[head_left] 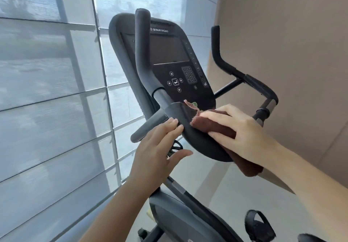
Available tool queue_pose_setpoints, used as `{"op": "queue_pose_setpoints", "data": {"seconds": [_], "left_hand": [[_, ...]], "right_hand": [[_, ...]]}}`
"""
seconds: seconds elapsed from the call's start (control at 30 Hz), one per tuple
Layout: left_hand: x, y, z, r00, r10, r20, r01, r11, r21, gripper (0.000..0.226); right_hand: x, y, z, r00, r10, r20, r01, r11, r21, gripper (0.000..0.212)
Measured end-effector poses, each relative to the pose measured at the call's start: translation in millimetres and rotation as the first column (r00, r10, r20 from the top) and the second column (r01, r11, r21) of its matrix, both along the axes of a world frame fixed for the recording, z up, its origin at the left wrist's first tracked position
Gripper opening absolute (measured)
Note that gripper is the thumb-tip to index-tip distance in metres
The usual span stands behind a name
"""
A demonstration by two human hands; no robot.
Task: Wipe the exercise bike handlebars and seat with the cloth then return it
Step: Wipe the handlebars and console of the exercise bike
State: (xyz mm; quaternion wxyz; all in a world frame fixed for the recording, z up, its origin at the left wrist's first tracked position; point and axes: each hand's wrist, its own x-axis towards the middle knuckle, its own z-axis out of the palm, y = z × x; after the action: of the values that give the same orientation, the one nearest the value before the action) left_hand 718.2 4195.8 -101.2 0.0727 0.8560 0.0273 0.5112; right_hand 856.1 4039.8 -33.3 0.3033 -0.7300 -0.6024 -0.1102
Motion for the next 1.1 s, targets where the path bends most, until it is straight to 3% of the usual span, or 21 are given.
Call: {"op": "queue_pose_setpoints", "data": {"seconds": [0.13,0.23,0.37,0.57,0.67,0.73,0.83,1.03,1.1], "left_hand": [[-3,6,2,0.998,-0.063,-0.007,0.063,0.998,0.028,0.050],[-4,10,0,0.995,-0.098,-0.007,0.098,0.995,0.032,0.049],[-4,11,-3,0.991,-0.131,-0.010,0.131,0.991,0.038,0.050],[2,2,4,0.985,-0.163,-0.064,0.170,0.977,0.129,0.049],[7,-3,5,0.975,-0.208,-0.081,0.221,0.951,0.216,0.049],[13,-6,6,0.970,-0.224,-0.096,0.242,0.937,0.251,0.048],[21,-10,5,0.968,-0.227,-0.103,0.247,0.928,0.278,0.042],[32,-13,0,0.961,-0.277,0.002,0.274,0.953,0.128,0.031],[34,-13,0,0.951,-0.308,0.019,0.305,0.948,0.090,0.032]], "right_hand": [[-19,37,12,0.991,-0.133,0.010,0.132,0.991,0.016,0.043],[-32,64,19,0.975,-0.194,0.107,0.193,0.981,0.017,0.043],[-43,39,8,0.972,-0.212,0.099,0.211,0.977,0.021,0.043],[-67,-13,-41,0.929,-0.342,0.139,0.305,0.923,0.235,0.044],[-62,-21,-59,0.927,-0.366,-0.087,0.363,0.810,0.461,0.045],[-52,-28,-68,0.880,-0.365,-0.303,0.473,0.635,0.611,0.044],[-34,-37,-79,0.789,-0.376,-0.486,0.613,0.430,0.663,0.042],[-20,-12,-104,0.740,-0.279,-0.612,0.667,0.422,0.614,0.040],[-22,1,-111,0.710,-0.210,-0.672,0.695,0.364,0.621,0.037]]}}
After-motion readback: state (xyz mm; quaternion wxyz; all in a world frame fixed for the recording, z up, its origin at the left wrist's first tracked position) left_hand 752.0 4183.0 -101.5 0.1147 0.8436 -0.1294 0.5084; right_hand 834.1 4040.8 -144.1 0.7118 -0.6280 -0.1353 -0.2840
